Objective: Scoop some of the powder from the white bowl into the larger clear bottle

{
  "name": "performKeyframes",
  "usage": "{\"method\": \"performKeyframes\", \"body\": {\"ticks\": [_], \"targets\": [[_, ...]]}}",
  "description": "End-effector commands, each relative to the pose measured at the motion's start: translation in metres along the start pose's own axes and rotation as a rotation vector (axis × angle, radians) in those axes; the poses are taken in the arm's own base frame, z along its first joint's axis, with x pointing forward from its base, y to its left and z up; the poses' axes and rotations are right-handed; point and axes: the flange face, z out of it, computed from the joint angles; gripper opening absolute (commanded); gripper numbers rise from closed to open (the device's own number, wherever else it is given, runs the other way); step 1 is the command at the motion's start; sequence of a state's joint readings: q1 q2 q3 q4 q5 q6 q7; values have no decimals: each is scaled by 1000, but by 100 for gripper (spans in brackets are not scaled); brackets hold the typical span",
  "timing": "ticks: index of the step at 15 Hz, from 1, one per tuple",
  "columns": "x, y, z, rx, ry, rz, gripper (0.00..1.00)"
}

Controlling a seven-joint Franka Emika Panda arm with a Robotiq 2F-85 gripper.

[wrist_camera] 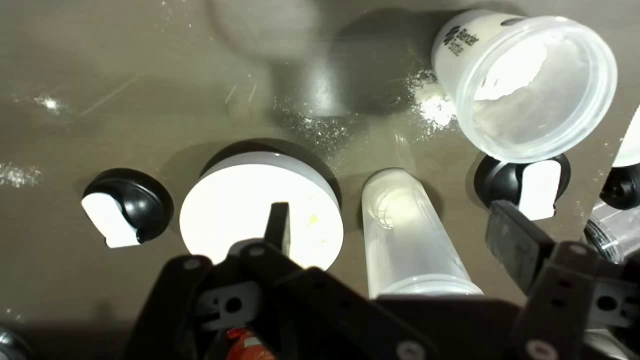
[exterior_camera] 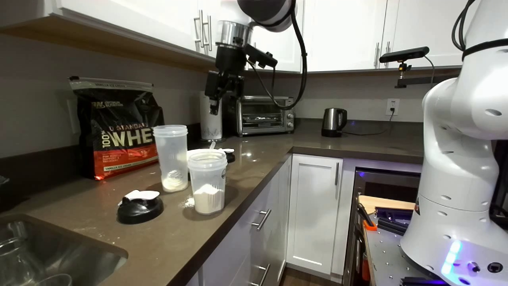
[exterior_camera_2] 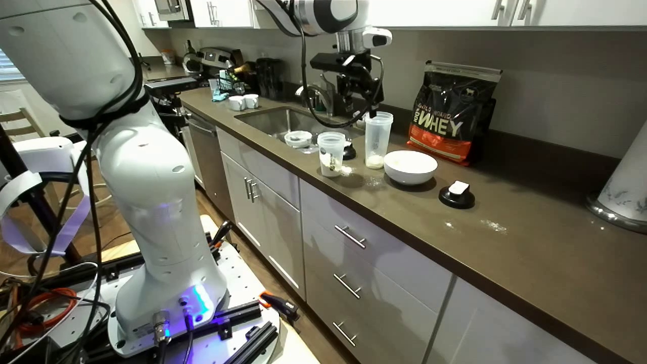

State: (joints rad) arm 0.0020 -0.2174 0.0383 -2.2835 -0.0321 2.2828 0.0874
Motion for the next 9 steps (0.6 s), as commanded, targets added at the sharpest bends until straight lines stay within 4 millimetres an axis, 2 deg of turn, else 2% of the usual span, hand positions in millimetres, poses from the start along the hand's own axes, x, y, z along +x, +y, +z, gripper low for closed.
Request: {"method": "performKeyframes", "body": {"ticks": [1,2,3,9], "targets": [[13,8,1,-55,-34,-155,100],[15,10,2,-70,-37,-184,100],[7,5,1,-41,-14,-112,100],[11,7,3,-52,-25,-154,100]]}}
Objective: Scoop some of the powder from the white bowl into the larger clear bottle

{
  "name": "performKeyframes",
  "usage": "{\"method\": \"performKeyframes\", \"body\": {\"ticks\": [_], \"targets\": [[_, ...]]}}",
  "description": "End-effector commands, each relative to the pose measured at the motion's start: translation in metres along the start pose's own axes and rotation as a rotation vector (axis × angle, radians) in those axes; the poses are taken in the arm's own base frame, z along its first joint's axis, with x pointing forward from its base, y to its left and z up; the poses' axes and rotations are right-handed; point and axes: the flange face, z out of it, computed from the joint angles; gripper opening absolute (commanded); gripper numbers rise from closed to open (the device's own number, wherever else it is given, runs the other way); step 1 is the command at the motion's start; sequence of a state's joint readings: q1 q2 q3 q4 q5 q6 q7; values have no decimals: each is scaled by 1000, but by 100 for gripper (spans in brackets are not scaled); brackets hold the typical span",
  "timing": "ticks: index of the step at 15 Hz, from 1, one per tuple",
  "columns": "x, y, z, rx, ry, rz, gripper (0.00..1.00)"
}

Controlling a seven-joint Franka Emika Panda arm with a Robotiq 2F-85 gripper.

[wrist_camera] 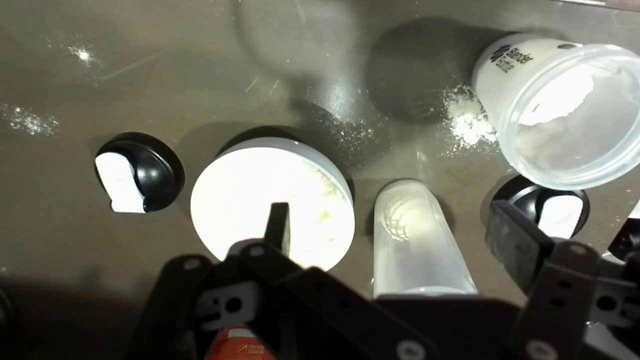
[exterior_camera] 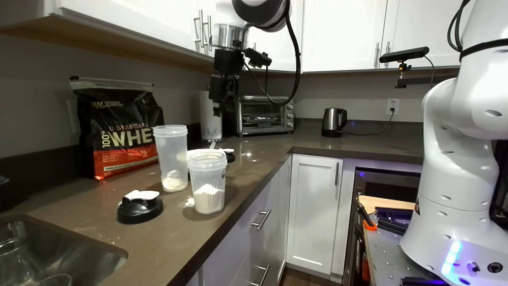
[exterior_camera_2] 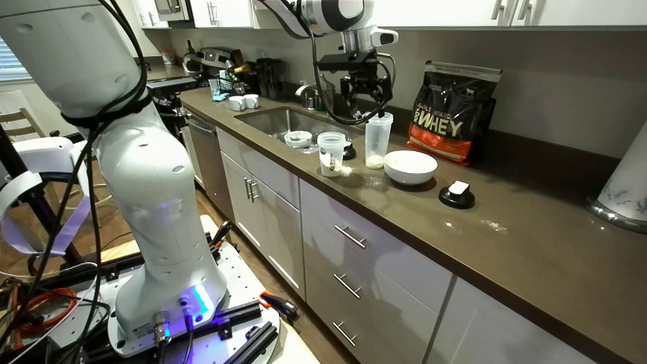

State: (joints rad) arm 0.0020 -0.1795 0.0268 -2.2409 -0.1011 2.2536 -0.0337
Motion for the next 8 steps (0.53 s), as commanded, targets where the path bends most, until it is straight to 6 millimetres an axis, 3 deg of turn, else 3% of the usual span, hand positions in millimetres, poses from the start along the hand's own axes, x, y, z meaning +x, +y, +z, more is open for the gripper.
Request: {"method": "performKeyframes", "body": {"ticks": [1,3,8], "targets": [[0,0,-1,0,-1,0,100],[0,0,-1,0,-1,-1,100],[30,18,10,-64,26,-54,100]]}}
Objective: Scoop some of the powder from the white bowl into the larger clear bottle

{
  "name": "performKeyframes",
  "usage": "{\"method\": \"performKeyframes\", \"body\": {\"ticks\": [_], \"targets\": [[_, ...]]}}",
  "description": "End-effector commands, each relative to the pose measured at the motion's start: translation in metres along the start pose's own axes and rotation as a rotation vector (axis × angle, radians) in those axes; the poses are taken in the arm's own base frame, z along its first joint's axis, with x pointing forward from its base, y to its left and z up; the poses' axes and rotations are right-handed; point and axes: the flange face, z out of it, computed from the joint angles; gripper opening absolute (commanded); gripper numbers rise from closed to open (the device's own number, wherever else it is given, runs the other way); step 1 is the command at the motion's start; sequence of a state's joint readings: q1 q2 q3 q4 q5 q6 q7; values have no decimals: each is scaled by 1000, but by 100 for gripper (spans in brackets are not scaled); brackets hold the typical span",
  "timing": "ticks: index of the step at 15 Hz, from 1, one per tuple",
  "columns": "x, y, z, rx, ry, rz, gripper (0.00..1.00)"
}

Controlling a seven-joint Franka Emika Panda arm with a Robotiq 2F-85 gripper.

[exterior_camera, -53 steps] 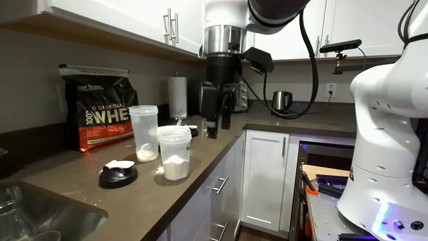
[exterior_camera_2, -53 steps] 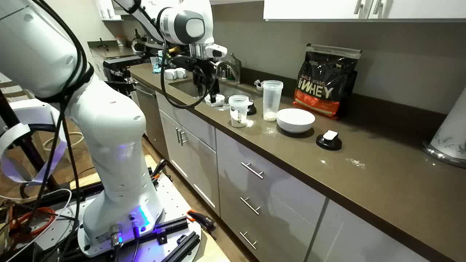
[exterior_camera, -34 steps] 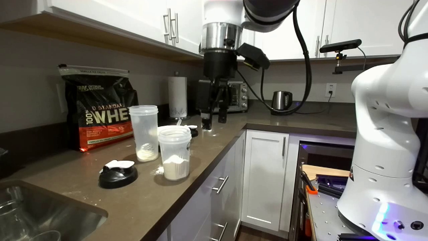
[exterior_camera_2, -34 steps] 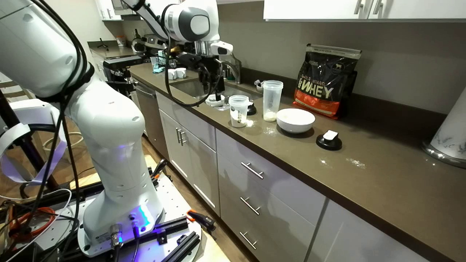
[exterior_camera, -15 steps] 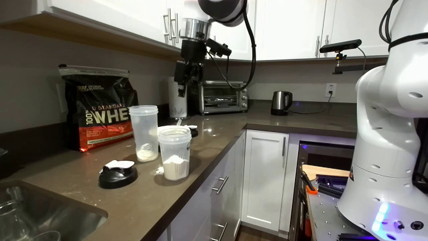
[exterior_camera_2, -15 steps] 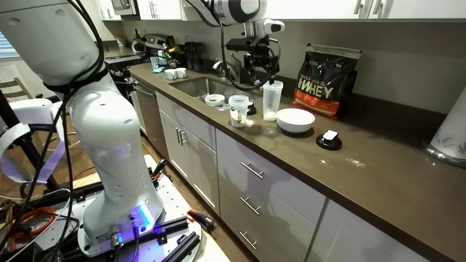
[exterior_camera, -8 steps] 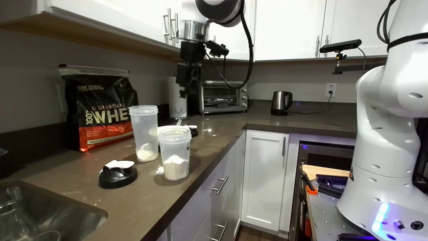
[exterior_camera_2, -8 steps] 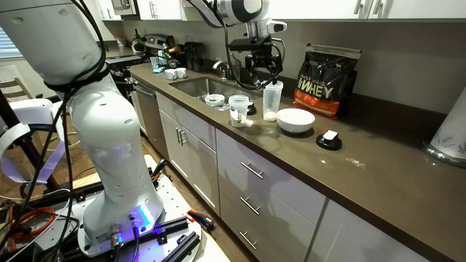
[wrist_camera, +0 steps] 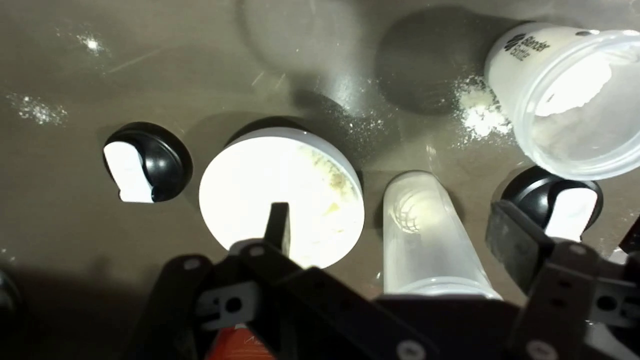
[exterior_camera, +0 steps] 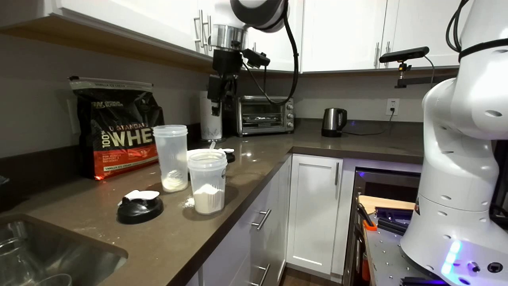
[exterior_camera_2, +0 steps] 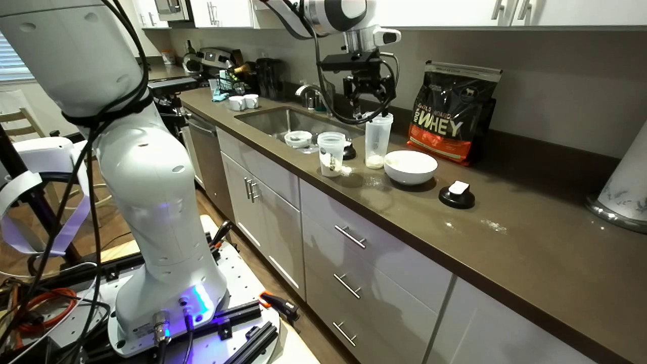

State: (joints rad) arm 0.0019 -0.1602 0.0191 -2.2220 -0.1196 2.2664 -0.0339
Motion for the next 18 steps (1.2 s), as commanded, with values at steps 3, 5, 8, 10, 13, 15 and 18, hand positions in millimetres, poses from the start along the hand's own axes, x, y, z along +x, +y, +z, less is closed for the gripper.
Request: {"method": "performKeyframes", "body": {"ticks": [3,5,8,10,13,15,18], "targets": [[44,25,25,-109,3,-115,100],[56,30,39,-140,-20,-153,100],[69,39,62,-170,-55,-193,100],[75,44,76,-182,-78,-210,100],[80,48,91,-181,-109,-218,91],[80,48,98,-170,-130,-230,67],[77,46,110,-167,-161,-258,97]]}}
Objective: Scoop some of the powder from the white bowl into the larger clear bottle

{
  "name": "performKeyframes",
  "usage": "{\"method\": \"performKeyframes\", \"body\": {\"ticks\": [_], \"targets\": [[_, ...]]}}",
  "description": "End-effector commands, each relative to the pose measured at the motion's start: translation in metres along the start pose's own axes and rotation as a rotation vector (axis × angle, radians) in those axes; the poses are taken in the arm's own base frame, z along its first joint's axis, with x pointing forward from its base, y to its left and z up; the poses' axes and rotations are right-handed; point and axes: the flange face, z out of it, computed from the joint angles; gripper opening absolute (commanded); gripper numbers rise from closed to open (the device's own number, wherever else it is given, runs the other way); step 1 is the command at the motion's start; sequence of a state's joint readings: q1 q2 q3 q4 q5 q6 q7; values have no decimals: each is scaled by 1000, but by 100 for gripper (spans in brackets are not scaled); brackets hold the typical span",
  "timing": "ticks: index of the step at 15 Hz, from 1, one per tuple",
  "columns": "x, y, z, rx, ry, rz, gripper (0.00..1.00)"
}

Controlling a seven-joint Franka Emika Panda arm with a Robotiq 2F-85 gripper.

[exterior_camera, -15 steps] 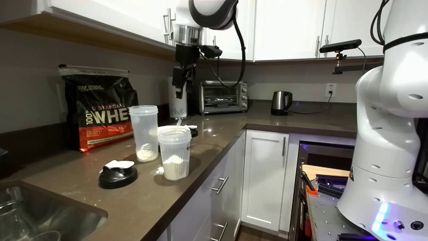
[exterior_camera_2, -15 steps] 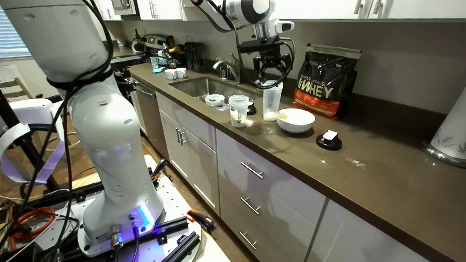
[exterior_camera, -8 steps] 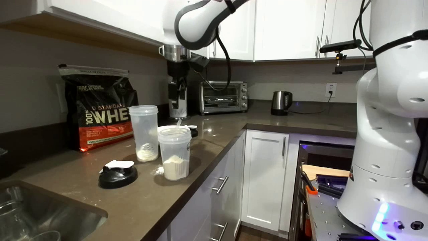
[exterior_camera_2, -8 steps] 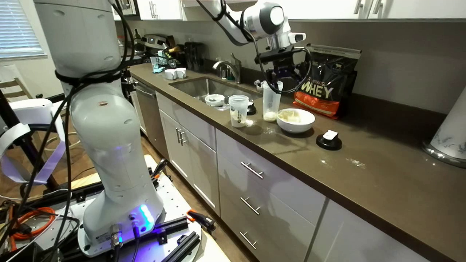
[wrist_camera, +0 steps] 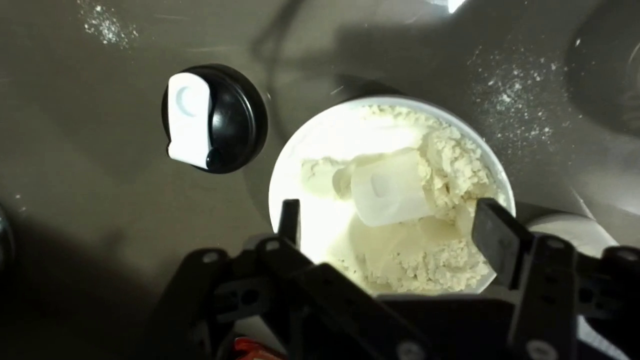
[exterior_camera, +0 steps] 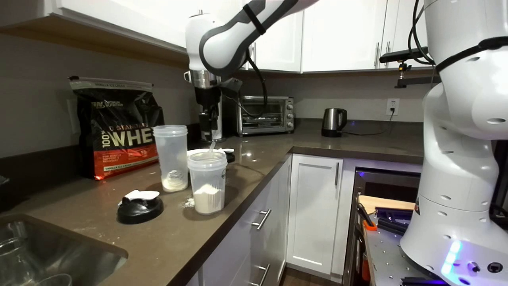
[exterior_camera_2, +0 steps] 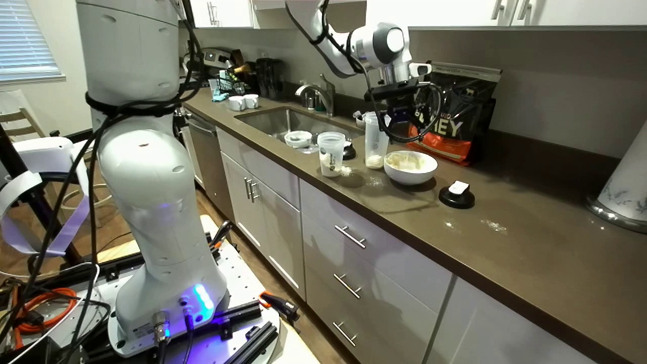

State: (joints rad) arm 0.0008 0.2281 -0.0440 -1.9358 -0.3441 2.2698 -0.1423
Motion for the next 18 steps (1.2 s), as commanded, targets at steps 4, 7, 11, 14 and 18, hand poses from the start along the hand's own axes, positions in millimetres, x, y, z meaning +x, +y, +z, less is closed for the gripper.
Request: {"method": "performKeyframes", "body": {"ticks": [4,7,11,14,18], "targets": [[2,-1,14,9,-61,-80,73],[3,-4,18,32,-84,-103,53],[6,-9,22,37,-109,-142,50],[9,-13,24,39,-112,-158,60],[14,-17,29,45,-115,-177,63]]}}
